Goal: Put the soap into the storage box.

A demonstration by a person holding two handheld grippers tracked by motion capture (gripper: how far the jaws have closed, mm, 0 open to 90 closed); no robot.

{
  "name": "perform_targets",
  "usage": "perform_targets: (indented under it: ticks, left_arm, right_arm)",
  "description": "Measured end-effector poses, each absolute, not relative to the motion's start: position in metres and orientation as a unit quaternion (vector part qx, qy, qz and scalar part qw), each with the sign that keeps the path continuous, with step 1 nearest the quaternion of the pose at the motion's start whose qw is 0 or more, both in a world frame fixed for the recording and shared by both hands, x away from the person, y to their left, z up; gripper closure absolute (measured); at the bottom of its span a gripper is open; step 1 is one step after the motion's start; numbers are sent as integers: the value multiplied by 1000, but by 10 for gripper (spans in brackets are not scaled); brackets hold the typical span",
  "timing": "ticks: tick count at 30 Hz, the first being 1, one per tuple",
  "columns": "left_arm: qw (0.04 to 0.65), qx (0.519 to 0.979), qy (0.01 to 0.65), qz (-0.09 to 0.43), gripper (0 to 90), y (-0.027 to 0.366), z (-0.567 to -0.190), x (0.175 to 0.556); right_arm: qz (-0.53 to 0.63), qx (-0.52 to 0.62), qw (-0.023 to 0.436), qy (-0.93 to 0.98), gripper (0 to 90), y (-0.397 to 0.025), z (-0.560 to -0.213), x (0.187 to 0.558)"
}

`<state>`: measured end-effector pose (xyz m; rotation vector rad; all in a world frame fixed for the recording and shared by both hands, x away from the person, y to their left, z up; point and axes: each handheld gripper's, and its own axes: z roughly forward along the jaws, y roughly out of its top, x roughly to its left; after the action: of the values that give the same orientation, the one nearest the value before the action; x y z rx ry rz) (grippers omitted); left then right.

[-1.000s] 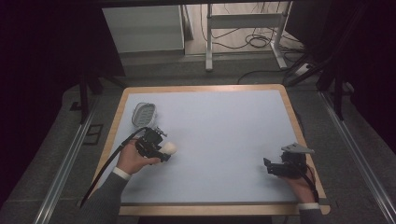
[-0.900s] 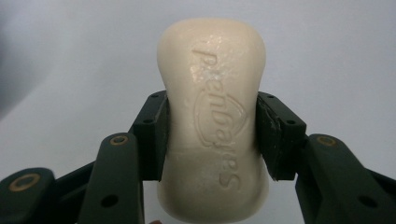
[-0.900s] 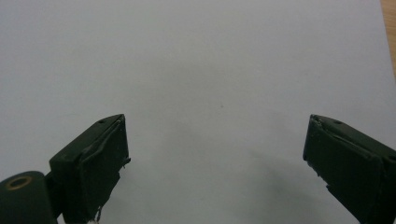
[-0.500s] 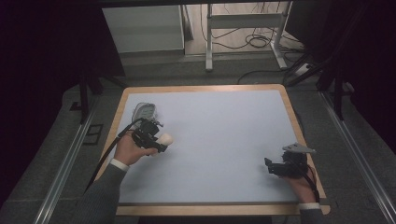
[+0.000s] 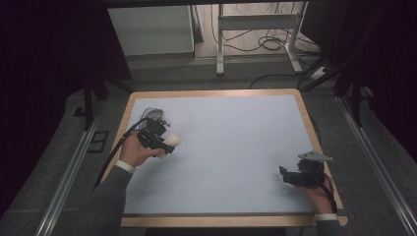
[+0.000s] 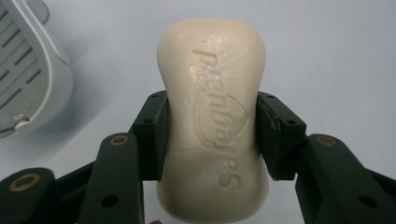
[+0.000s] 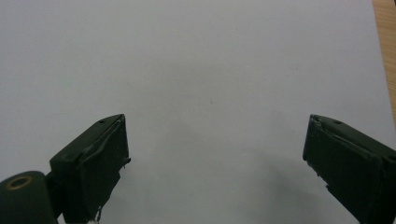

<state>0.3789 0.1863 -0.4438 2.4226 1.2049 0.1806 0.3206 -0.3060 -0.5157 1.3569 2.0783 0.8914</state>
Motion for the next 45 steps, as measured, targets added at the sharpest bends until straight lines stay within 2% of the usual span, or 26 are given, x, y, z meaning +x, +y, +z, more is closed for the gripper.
perform_targets:
  ticks: [45]
  left_arm:
    - [216,852,473,68,495,208,-432,416]
  right_arm:
    - [321,507,247,761,69,-310,-518,322]
